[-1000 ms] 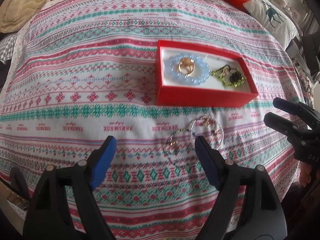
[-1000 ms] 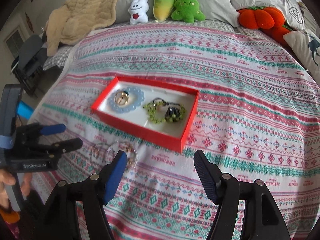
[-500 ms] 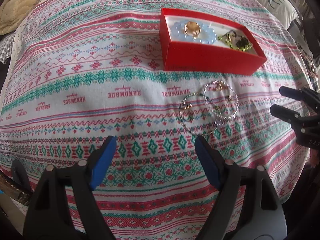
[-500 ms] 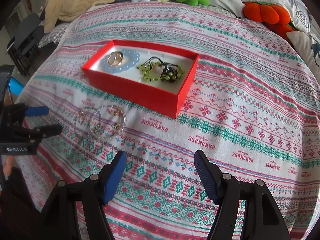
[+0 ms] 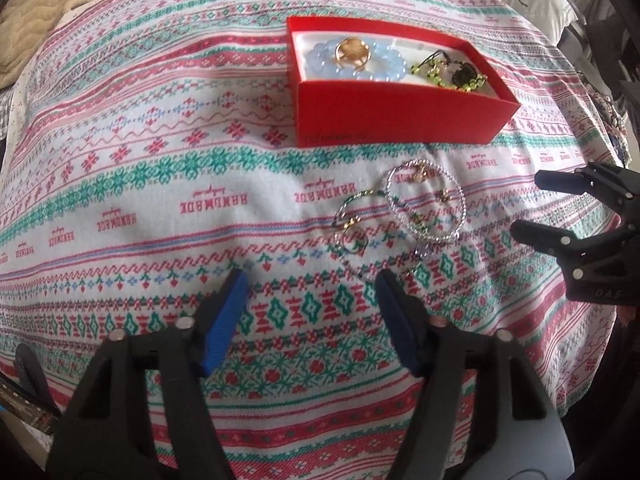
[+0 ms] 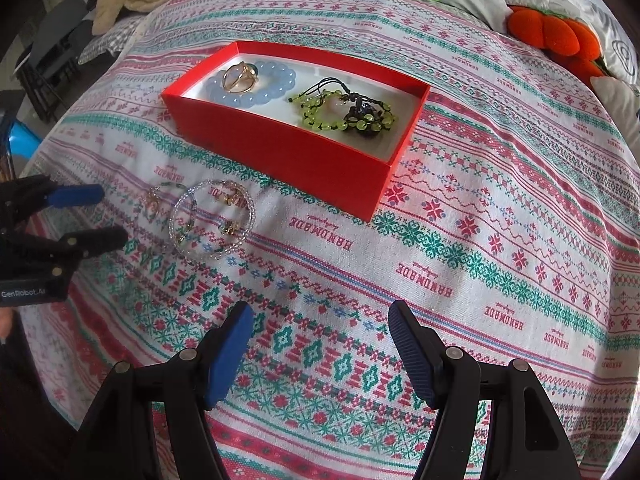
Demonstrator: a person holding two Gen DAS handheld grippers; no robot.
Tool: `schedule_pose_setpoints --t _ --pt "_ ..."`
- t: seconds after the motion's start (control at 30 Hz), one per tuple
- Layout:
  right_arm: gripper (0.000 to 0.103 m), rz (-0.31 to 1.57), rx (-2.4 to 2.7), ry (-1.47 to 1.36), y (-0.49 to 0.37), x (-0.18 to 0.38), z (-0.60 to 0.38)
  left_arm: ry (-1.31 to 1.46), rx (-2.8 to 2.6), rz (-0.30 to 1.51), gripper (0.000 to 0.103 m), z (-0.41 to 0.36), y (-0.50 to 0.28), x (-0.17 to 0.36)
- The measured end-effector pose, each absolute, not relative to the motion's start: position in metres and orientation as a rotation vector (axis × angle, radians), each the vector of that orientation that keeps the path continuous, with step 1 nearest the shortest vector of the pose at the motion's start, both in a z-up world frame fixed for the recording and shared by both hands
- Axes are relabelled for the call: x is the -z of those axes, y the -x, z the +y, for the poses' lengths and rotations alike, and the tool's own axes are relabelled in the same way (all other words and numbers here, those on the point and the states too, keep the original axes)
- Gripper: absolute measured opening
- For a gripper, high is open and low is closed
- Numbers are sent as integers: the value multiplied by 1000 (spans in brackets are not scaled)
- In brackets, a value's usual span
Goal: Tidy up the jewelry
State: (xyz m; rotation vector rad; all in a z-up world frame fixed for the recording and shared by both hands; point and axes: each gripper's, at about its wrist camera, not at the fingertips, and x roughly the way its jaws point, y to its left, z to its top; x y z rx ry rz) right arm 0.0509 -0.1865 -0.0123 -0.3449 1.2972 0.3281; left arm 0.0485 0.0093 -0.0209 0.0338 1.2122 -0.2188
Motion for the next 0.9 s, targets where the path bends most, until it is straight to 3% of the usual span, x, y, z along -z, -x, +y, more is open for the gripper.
schedule_pose_setpoints --t 0.13,0.4,0.53,0.67,0.9 --pt "71 1301 -329 353 -54 15 -185 -8 236 1206 47 5 -59 24" --pt "72 1309 -324 343 -61 19 -183 -127 218 1205 38 -20 -63 30" --pt "72 1308 -321 336 -66 21 -182 -136 219 1212 14 -27 -67 30" --pt "72 1308 -324 320 -67 22 -180 -139 221 1216 4 -28 -65 29" --pt "72 1310 -362 307 -68 25 -170 -109 219 1219 1 -7 -52 29"
